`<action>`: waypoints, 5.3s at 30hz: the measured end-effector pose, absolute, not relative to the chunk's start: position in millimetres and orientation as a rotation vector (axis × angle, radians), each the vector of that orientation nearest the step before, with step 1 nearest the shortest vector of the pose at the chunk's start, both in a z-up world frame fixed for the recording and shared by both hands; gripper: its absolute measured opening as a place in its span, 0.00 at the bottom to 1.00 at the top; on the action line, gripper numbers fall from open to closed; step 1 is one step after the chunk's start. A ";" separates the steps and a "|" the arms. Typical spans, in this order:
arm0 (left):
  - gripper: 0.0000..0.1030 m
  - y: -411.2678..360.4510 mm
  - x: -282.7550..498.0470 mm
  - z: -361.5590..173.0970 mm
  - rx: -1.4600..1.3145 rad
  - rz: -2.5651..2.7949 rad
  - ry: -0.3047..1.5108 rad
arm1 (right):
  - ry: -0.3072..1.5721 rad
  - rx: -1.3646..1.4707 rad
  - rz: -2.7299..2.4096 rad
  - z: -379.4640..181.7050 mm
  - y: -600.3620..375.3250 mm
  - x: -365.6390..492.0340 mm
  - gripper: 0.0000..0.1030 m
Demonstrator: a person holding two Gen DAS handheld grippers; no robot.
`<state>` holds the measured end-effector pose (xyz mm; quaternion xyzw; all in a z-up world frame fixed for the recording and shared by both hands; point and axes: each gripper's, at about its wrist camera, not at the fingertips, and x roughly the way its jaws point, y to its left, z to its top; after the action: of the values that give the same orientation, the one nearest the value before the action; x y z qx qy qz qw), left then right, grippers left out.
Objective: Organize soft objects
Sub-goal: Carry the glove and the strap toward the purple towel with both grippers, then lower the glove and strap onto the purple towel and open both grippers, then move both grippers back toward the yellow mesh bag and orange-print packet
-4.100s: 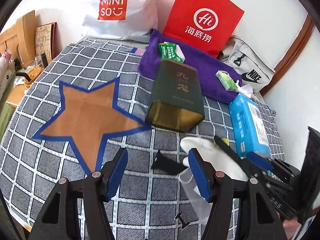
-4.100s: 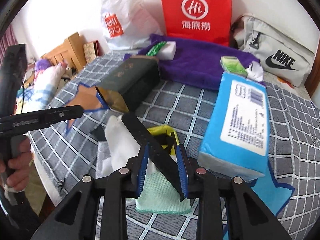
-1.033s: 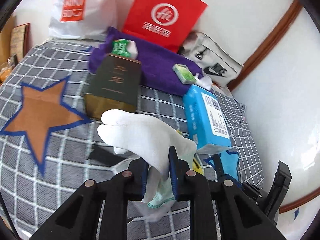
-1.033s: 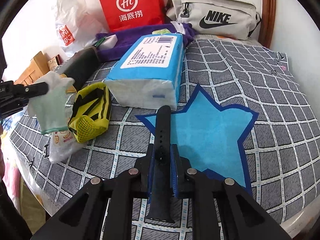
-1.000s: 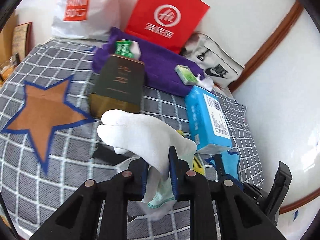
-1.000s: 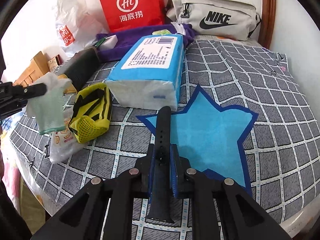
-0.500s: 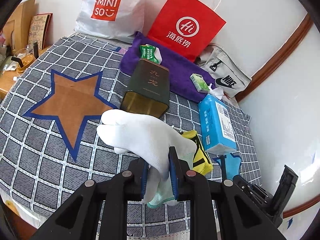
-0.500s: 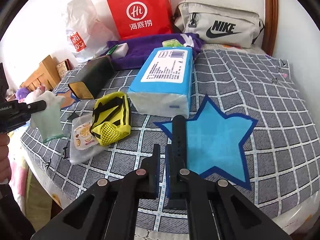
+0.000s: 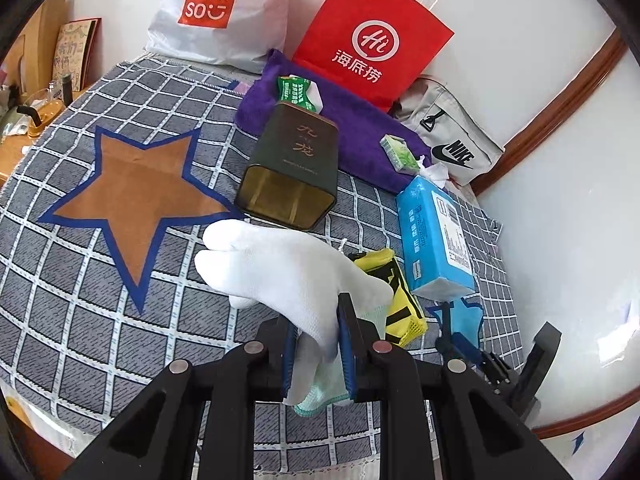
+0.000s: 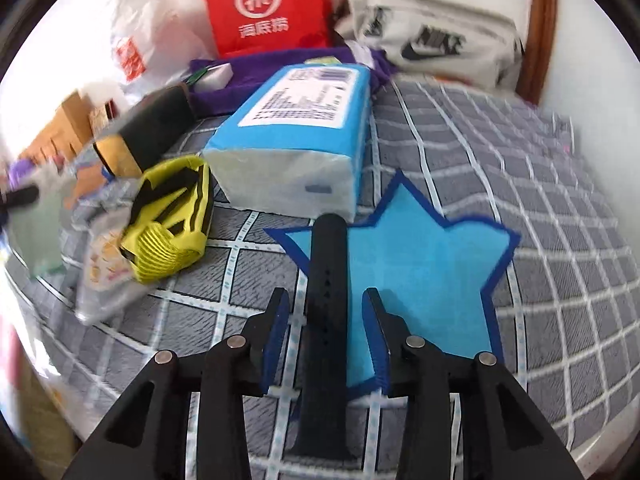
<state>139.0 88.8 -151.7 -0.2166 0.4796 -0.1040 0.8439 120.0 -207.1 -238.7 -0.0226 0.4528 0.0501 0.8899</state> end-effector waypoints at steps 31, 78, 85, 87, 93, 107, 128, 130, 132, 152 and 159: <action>0.18 79.1 208.2 -82.7 -0.357 -0.224 0.896 | 0.713 0.042 0.312 -101.9 -197.8 173.9 0.20; 0.18 50.4 416.3 -109.2 -0.210 -0.119 0.936 | 0.810 0.113 0.354 -141.9 -182.1 411.8 0.20; 0.18 41.3 435.1 -135.6 -0.199 -0.147 0.990 | 0.857 0.050 0.351 -166.9 -172.3 426.0 0.20; 0.18 40.4 437.3 -141.3 -0.206 -0.162 1.003 | 0.882 0.056 0.365 -172.1 -172.0 429.8 0.20; 0.18 36.4 442.3 -156.4 -0.192 -0.174 1.057 | 0.940 0.053 0.366 -186.9 -169.2 436.2 0.20; 0.18 22.8 445.6 -167.9 -0.170 -0.191 1.073 | 0.944 0.063 0.335 -191.2 -168.5 438.3 0.20; 0.56 24.3 429.9 -141.3 -0.090 -0.113 1.043 | 0.890 0.048 0.316 -163.8 -164.6 419.8 0.59; 0.56 25.7 424.5 -132.2 -0.082 -0.110 1.018 | 0.885 0.054 0.308 -159.5 -165.5 415.6 0.59; 0.56 27.6 420.2 -124.7 -0.088 -0.095 1.000 | 0.889 0.069 0.311 -154.3 -165.1 409.9 0.59; 0.56 72.4 249.9 -102.7 -0.107 -0.043 0.938 | 0.915 0.100 0.324 -143.6 -161.3 231.8 0.59; 0.56 94.1 200.9 -129.4 -0.203 -0.049 0.984 | 0.976 0.071 0.393 -181.0 -139.2 175.3 0.72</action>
<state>200.9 94.1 -129.4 -0.0972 0.4716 -0.0236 0.8761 175.3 -139.2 -181.0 0.0341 0.4657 0.1875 0.8642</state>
